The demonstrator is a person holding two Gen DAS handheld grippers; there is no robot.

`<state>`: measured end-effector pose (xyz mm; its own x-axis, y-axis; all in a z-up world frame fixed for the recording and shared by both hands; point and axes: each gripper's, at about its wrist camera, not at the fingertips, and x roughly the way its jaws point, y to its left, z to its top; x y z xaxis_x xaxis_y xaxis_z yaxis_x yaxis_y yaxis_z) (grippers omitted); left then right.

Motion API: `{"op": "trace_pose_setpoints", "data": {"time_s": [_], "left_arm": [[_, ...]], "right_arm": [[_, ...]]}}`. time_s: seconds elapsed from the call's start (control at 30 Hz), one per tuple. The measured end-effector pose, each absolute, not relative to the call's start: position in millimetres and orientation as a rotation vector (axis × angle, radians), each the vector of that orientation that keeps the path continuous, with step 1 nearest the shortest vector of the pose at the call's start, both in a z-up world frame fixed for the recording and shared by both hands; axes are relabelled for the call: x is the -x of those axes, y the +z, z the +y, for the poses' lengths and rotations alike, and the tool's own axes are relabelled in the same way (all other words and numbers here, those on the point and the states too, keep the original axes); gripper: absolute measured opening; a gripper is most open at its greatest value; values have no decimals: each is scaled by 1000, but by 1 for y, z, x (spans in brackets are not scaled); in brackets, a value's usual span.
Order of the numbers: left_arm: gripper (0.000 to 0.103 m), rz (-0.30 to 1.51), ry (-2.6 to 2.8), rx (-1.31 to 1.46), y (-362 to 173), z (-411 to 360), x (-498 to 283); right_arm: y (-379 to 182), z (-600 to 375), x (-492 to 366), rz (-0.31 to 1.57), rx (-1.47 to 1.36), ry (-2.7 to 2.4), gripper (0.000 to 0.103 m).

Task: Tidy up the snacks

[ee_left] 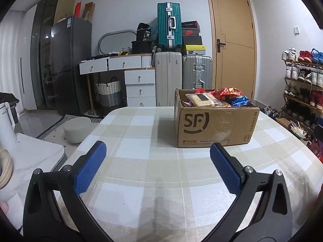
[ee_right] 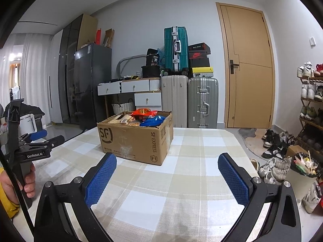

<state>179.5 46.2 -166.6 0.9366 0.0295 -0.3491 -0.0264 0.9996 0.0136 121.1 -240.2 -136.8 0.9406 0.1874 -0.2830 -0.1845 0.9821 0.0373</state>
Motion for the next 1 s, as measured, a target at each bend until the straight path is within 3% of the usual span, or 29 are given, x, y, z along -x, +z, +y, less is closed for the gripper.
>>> {"op": "trace_pose_setpoints", "data": {"time_s": [1.0], "left_arm": [[103, 362, 34, -9, -164, 49, -177]], "right_arm": [[-134, -253, -115, 263, -49, 141, 102]]}}
